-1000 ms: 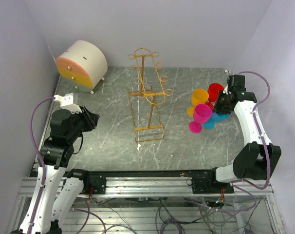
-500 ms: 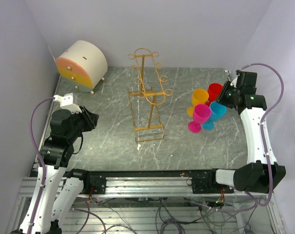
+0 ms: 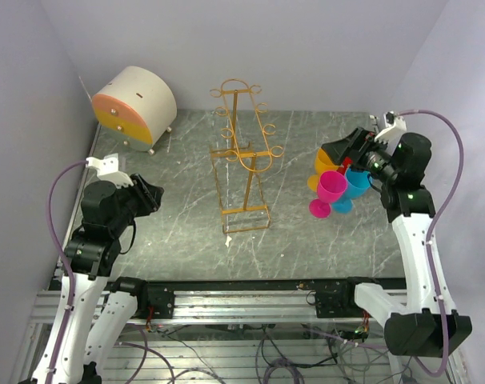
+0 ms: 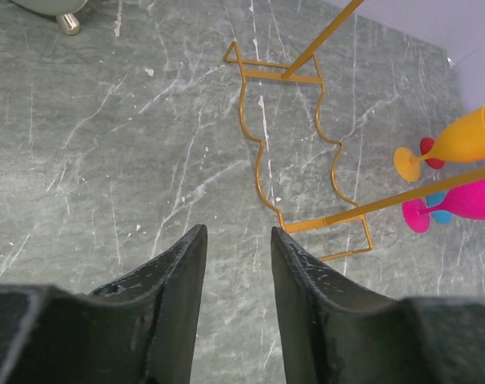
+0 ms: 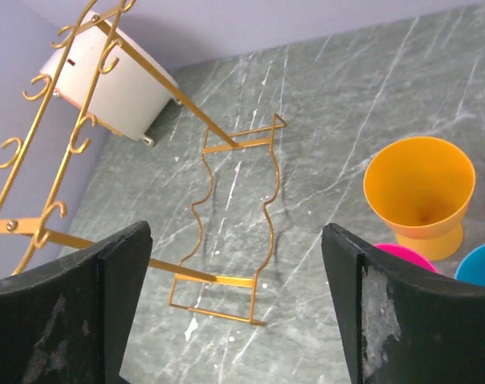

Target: Take the wine glass off the wine glass rack

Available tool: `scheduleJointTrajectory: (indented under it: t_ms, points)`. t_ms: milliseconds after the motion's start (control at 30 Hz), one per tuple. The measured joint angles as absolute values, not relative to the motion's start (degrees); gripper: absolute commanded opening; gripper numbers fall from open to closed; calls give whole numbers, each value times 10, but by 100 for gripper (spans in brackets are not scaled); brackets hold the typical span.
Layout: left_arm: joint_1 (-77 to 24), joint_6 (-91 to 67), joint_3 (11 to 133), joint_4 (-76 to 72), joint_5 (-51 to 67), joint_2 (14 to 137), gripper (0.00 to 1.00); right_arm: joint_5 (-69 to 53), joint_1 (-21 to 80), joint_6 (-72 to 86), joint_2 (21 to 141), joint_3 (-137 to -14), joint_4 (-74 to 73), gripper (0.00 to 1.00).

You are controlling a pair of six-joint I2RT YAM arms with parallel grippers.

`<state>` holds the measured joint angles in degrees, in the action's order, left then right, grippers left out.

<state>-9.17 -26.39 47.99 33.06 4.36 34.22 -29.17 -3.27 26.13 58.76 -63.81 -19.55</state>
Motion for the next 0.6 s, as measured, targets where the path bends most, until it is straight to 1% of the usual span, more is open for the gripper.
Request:
scheduleJointTrajectory:
  t_ms: [33,167,300,367,400,467,600]
  points:
    - [-92,-264,480,331,42,339,54,-291,-32,267,578,-624,-181,100]
    - [-92,-266,480,334,31,330,60,-276,-32,279,537,-582,-152,100]
    - [-92,-272,480,344,15,332,67,-251,-32,284,508,-577,-138,100]
    - [-92,-275,480,350,7,334,88,-239,-32,284,498,-577,-135,100]
    - [-92,-275,480,353,3,335,91,-233,-32,284,495,-578,-135,100]
    - [-92,-279,480,359,-4,335,96,-219,-32,283,493,-578,-137,100]
    - [-92,-281,480,364,-14,334,97,-199,-32,282,494,-577,-148,100]
